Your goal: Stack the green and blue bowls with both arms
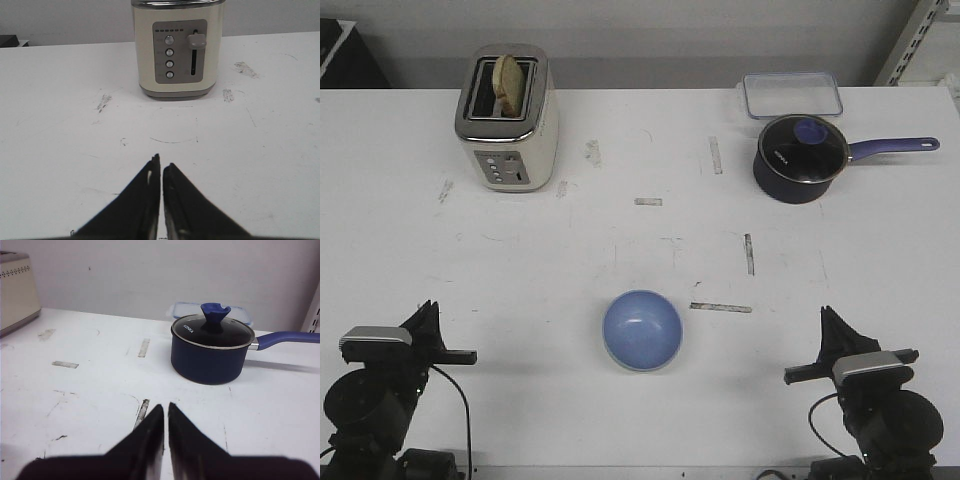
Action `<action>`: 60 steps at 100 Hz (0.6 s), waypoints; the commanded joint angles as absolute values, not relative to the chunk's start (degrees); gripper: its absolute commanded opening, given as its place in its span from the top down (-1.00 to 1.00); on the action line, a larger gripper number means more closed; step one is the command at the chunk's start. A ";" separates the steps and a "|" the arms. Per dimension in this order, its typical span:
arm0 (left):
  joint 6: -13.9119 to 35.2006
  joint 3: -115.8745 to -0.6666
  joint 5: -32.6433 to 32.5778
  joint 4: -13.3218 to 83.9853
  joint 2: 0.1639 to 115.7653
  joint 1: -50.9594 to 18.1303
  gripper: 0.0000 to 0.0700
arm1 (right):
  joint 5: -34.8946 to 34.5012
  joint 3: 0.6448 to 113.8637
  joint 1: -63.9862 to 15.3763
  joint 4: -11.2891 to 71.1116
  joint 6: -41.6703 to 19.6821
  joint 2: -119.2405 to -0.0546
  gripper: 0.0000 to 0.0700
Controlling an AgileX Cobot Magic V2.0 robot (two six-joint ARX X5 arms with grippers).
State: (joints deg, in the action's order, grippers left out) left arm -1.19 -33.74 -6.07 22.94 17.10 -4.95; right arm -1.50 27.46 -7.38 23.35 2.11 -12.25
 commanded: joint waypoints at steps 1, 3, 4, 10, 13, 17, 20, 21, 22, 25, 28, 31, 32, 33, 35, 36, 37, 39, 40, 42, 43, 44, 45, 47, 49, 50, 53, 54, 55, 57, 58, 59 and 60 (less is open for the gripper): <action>-1.96 -32.51 -5.76 21.96 15.94 -4.36 0.99 | -1.45 27.31 -7.42 22.70 1.52 -12.43 1.00; -1.96 -31.88 -5.48 21.63 15.51 -4.08 0.99 | -1.45 27.31 -7.42 22.70 1.52 -12.43 1.00; -1.96 -31.51 -5.37 21.34 15.25 -3.95 1.00 | -1.45 27.31 -7.42 22.70 1.52 -12.43 1.00; -1.96 -28.64 -4.58 19.00 13.32 -2.94 1.00 | -1.45 27.31 -7.42 22.70 1.52 -12.43 1.00; -1.96 -26.98 -4.12 17.54 12.27 -2.42 1.00 | -1.45 27.31 -7.42 22.70 1.52 -12.43 1.00; -1.96 -24.60 -3.86 15.42 10.76 -1.67 1.00 | -1.45 27.31 -7.42 22.70 1.52 -12.43 1.00; -1.98 -22.72 -3.86 13.87 9.58 -1.19 1.00 | -1.45 27.31 -7.42 22.70 1.52 -12.43 1.00; -1.98 -22.09 -3.86 13.39 9.21 -1.04 0.99 | -1.45 27.31 -7.42 22.70 1.52 -12.43 1.00; -1.98 -21.45 -3.86 12.95 8.80 -0.91 1.00 | -1.45 27.31 -7.42 22.70 1.52 -12.43 1.00; -1.98 -19.57 -3.86 11.68 7.57 -0.49 1.00 | -1.45 27.31 -7.42 22.70 1.52 -12.43 1.00; -1.98 -17.74 -3.86 10.61 6.39 -0.12 1.00 | -1.48 27.31 -7.42 22.70 1.52 -12.43 1.00; -1.98 -15.94 -3.86 9.74 5.19 0.19 1.00 | -1.45 27.31 -7.42 22.70 1.52 -12.43 1.00; -1.98 -15.38 -3.86 9.52 4.78 0.27 1.00 | -1.48 27.31 -7.42 22.70 1.52 -12.43 1.00; -1.98 -14.81 -3.86 9.30 4.38 0.36 1.00 | -1.45 27.31 -7.42 22.70 1.52 -12.43 1.00; -1.98 -13.69 -3.84 8.93 3.57 0.45 1.00 | -1.45 27.31 -7.42 22.70 1.52 -12.43 1.00; -1.98 -13.15 -3.81 8.78 3.20 0.47 1.00 | -1.45 27.31 -7.42 22.70 1.52 -12.43 1.00; -1.98 -12.60 -3.81 8.62 2.83 0.49 1.00 | -1.45 27.31 -7.42 22.70 1.52 -12.43 1.00; -1.98 -11.55 -3.81 8.34 2.09 0.47 1.00 | -1.45 27.31 -7.42 22.70 1.52 -12.43 1.00; -1.98 -10.79 -3.79 8.08 1.52 0.47 0.99 | -1.45 27.31 -7.42 22.70 1.52 -12.43 1.00; -1.98 -10.07 -3.73 7.86 0.97 0.47 1.00 | -1.45 27.31 -7.42 22.70 1.52 -12.43 1.00; -1.98 -9.56 -3.64 7.64 0.62 0.47 1.00 | -1.45 27.31 -7.42 22.70 1.52 -12.43 1.00; -1.98 -9.06 -3.55 7.46 0.27 0.47 1.00 | -1.45 27.31 -7.42 22.70 1.52 -12.43 1.00; -1.98 -8.58 -3.44 7.18 -0.01 0.47 1.00 | -1.45 27.31 -7.42 22.70 1.52 -12.43 1.00; -1.98 -7.66 -3.29 6.26 0.05 0.47 1.00 | -1.45 27.31 -7.42 22.70 1.52 -12.43 1.00; -1.96 -6.81 -3.14 5.48 0.16 0.47 1.00 | -1.45 27.31 -7.42 22.68 1.52 -12.43 1.00; -1.96 -6.39 -3.14 5.15 0.16 0.47 1.00 | -1.48 27.31 -7.42 22.68 1.52 -12.43 1.00; -1.96 -5.21 -2.96 3.90 0.16 0.47 1.00 | -1.48 27.31 -7.42 22.70 1.52 -12.43 1.00; -1.96 -4.82 -2.85 3.42 0.16 0.45 1.00 | -1.48 27.31 -7.42 22.72 1.52 -12.43 1.00; -1.96 -4.45 -2.68 2.94 0.16 0.47 1.00 | -1.45 27.31 -7.42 22.72 1.52 -12.43 1.00; -1.96 -3.64 -2.28 1.93 0.16 0.47 1.00 | -1.48 27.31 -7.42 22.70 1.52 -12.40 1.00; -1.96 -3.25 -2.09 1.34 0.16 0.47 1.00 | -1.45 27.31 -7.42 22.70 1.52 -12.40 1.00; -1.96 -2.83 -1.89 0.82 0.16 0.47 1.00 | -1.45 27.31 -7.42 22.70 1.52 -12.40 1.00; -1.96 -2.39 -1.72 0.16 0.16 0.47 1.00 | -1.45 27.31 -7.42 22.70 1.52 -12.40 1.00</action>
